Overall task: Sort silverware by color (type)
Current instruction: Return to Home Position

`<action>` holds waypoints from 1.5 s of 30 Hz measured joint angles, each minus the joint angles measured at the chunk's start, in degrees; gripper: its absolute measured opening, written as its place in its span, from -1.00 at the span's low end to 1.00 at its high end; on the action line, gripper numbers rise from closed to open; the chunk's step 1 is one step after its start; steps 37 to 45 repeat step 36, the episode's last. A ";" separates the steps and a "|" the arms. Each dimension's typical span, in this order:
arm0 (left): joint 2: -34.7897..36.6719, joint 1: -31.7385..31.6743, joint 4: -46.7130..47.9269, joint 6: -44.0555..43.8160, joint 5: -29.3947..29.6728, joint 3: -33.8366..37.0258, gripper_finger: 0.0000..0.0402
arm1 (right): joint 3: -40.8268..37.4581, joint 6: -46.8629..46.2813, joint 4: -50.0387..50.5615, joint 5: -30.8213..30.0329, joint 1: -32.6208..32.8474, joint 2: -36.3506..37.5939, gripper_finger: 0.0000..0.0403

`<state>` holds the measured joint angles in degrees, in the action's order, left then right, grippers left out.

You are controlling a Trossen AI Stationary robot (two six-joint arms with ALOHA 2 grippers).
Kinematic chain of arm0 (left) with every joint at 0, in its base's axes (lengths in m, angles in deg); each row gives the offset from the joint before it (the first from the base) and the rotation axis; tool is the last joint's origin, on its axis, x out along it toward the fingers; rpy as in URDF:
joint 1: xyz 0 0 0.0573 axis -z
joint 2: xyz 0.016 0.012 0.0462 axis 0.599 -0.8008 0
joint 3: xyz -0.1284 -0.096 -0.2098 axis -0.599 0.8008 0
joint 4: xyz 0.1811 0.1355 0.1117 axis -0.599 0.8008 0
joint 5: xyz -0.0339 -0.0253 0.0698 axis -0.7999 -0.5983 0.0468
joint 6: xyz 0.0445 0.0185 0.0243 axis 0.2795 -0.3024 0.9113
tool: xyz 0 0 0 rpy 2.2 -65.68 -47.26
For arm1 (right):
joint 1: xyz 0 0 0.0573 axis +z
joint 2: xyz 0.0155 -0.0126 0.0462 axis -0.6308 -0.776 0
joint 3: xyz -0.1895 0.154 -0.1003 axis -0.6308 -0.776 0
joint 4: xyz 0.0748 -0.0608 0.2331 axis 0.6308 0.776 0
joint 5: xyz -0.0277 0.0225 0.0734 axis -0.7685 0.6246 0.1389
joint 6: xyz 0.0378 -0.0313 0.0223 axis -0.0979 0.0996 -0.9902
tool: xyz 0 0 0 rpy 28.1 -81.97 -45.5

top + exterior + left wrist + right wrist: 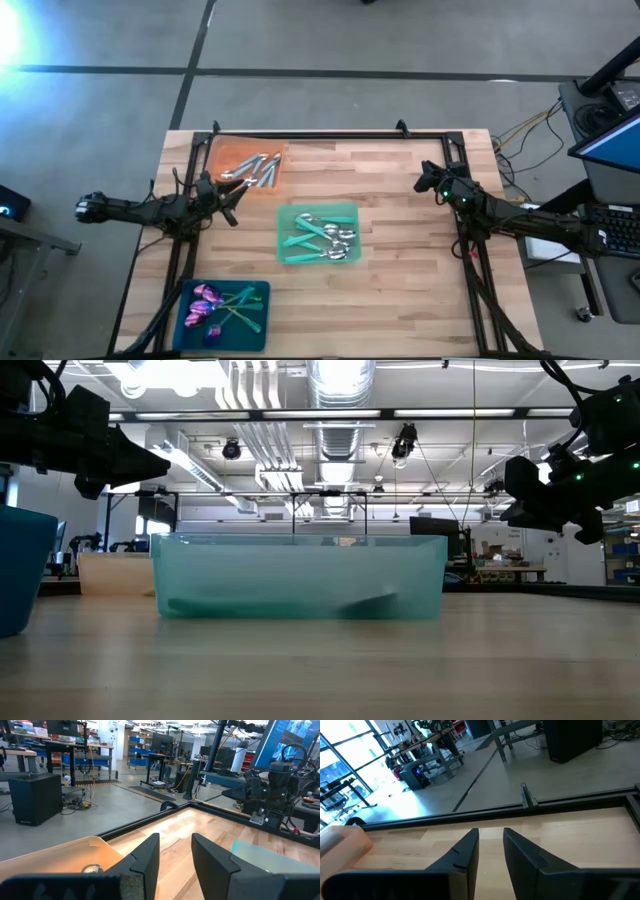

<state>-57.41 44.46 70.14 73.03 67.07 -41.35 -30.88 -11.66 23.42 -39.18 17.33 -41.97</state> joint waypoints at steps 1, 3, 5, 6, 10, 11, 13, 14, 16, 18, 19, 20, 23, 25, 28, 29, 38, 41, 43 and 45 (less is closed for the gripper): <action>0.00 0.02 -0.02 0.00 0.00 0.00 -0.51 | -0.02 0.00 0.01 -0.02 0.00 0.00 -0.59; 0.00 0.01 -0.02 0.00 0.00 -0.01 -0.51 | -0.01 0.00 0.01 -0.01 0.01 -0.01 -0.58; 0.00 0.00 -0.01 0.00 0.00 -0.02 -0.51 | 0.00 0.02 0.00 0.00 0.01 0.00 -0.58; 0.00 0.01 -0.02 0.00 0.00 -0.02 -0.51 | -0.02 0.02 0.00 0.00 0.02 0.00 -0.59; 0.00 0.01 -0.01 0.00 0.00 -0.02 -0.51 | 0.00 0.00 0.01 -0.01 0.00 -0.01 -0.62; 0.00 0.00 -0.02 0.00 0.00 -0.02 -0.51 | 0.00 0.00 0.01 -0.01 -0.01 -0.02 -0.63; 0.00 0.02 -0.02 0.00 0.00 -0.02 -0.51 | -0.01 0.01 0.01 0.00 0.00 -0.01 -0.64; 0.00 0.02 -0.02 0.00 0.00 -0.02 -0.51 | -0.02 0.00 0.02 -0.02 0.01 -0.01 -0.65; 0.00 0.02 0.00 0.00 0.00 -0.02 -0.51 | -0.01 0.00 0.02 -0.01 0.00 0.00 -0.65; 0.00 0.00 -0.01 0.00 0.00 -0.02 -0.51 | -0.01 0.00 0.00 0.00 0.00 -0.01 -0.65; 0.00 0.00 -0.01 0.00 0.00 -0.01 -0.51 | -0.02 0.01 0.01 -0.01 0.00 -0.01 -0.64; 0.00 0.01 -0.02 0.00 0.00 -0.02 -0.51 | -0.02 0.00 0.01 0.00 0.02 0.00 -0.63; 0.00 0.00 0.00 0.00 0.00 -0.02 -0.51 | -0.02 0.00 0.00 -0.02 -0.01 -0.02 -0.61; 0.00 0.00 -0.02 0.00 0.00 -0.02 -0.51 | 0.00 0.00 0.00 0.00 0.00 -0.02 -0.59; 0.00 0.01 -0.01 0.00 0.00 0.00 -0.51 | -0.02 0.00 0.02 -0.01 0.01 -0.01 -0.58; 0.00 0.01 -0.01 0.00 0.00 -0.02 -0.51 | -0.02 0.01 0.02 -0.01 -0.01 -0.01 -0.57; 0.00 0.00 -0.02 0.00 0.00 -0.02 -0.51 | -0.02 0.00 0.00 -0.02 -0.01 0.00 -0.60; 0.00 0.00 -0.02 0.00 0.00 -0.02 -0.51 | -0.02 0.00 0.00 -0.02 -0.01 0.00 -0.60; 0.00 0.00 -0.02 0.00 0.00 -0.02 -0.51 | -0.02 0.00 0.00 -0.02 -0.01 0.00 -0.60; 0.00 0.00 -0.02 0.00 0.00 -0.02 -0.51 | -0.02 0.00 0.00 -0.02 -0.01 0.00 -0.60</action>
